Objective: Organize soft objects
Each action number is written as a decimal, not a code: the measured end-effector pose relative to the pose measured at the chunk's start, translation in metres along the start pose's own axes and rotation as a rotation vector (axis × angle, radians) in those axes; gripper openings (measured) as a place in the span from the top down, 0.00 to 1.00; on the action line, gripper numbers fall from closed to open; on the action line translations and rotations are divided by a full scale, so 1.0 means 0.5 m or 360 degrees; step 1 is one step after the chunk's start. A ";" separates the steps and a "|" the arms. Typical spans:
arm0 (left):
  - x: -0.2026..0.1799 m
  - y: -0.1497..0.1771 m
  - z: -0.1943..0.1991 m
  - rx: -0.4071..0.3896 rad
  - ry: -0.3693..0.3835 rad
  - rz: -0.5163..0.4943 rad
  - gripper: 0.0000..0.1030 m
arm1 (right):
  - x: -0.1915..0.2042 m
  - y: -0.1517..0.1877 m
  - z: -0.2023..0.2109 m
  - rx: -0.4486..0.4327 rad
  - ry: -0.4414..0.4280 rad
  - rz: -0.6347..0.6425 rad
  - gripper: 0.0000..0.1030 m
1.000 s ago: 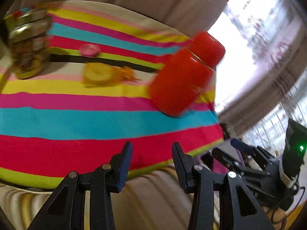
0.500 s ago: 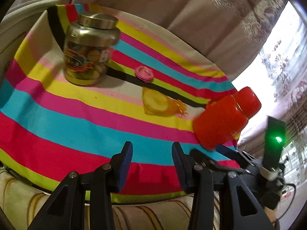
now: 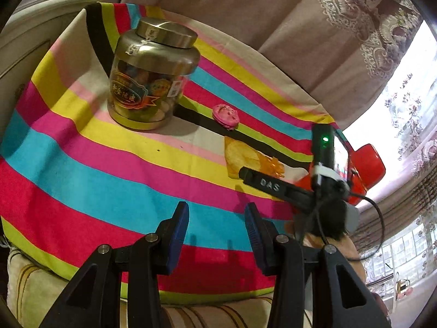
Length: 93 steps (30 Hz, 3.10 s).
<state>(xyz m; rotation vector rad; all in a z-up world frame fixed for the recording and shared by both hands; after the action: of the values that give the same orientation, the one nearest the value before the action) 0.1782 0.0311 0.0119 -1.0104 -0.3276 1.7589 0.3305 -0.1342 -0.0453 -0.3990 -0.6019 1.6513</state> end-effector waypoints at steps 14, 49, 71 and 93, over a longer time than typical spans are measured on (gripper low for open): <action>0.010 -0.063 -0.044 -0.0060 -0.0090 -0.0076 0.47 | 0.016 -0.047 -0.089 -0.0053 0.0140 0.0104 0.08; -0.174 -0.253 -0.429 0.0035 -0.0046 -0.0542 0.28 | -0.062 -0.032 -0.096 -0.0231 0.0071 -0.0130 0.19; -0.151 -0.196 -0.600 0.0232 -0.0222 -0.0776 0.25 | -0.068 -0.030 -0.095 -0.0242 0.0130 -0.0140 0.19; -0.130 -0.210 -0.562 0.0141 -0.0170 -0.0716 0.84 | -0.065 -0.031 -0.100 -0.0239 0.0143 -0.0135 0.19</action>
<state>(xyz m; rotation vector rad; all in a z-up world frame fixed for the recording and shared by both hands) 0.4658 -0.0468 -0.0615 -0.7130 -0.4984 1.4059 0.3773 -0.1565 -0.0788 -0.5469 -0.6687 1.5040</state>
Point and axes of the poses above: each gripper's, at about its wrist camera, not at the fingertips, and z roughly against the way its jaws point, x to its left, y to its underside, the point moved 3 cm from there along -z, roughly the way its jaws point, and after that the axes turned 7 degrees about -x, right-handed, at the moved point
